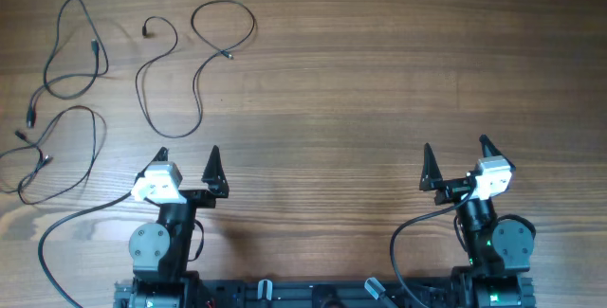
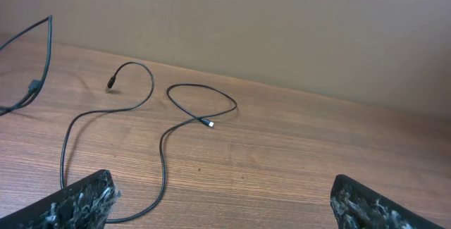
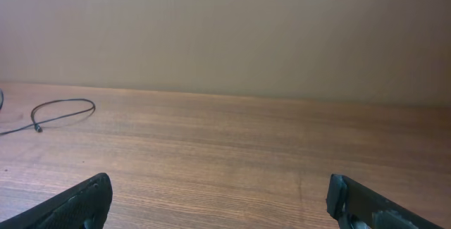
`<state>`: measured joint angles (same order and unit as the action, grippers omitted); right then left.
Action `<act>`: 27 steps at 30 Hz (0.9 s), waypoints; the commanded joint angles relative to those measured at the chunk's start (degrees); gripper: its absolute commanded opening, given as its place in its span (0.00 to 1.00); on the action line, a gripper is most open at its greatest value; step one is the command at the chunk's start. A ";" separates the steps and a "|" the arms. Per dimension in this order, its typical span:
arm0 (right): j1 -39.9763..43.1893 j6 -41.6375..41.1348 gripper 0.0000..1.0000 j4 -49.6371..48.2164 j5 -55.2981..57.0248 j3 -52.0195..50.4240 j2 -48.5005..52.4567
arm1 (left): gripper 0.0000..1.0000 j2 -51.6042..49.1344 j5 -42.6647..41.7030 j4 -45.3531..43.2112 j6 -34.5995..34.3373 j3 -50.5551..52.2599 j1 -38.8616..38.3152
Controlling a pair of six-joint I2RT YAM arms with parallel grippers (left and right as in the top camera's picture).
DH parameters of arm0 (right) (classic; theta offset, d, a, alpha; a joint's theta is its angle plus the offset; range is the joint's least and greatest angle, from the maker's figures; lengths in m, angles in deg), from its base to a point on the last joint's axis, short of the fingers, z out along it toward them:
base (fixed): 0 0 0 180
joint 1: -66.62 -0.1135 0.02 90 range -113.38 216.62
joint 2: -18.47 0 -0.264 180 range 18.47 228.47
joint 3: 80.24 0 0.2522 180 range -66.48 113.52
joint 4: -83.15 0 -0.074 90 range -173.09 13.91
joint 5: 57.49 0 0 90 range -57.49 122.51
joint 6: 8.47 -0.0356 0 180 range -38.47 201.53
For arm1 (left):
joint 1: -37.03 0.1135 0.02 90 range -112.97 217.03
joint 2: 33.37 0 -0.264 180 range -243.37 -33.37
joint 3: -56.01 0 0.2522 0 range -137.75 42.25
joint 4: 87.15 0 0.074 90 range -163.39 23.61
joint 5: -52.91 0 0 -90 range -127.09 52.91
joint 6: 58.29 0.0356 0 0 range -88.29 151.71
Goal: Untangle cables
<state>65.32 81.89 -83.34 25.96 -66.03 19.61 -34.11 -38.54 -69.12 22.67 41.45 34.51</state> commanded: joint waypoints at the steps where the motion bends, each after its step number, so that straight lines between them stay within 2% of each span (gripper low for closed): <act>1: -0.22 0.98 1.00 -0.09 0.79 -0.15 -0.87 | 1.00 0.52 -0.63 0.02 1.14 0.48 0.39; 27: -0.22 1.01 1.00 -0.09 0.79 -0.15 -0.72 | 1.00 0.35 -0.48 0.00 1.14 0.48 -1.07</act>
<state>65.32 81.89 -83.34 25.96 -66.03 19.61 -34.11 -38.54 -69.12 22.67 41.45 33.63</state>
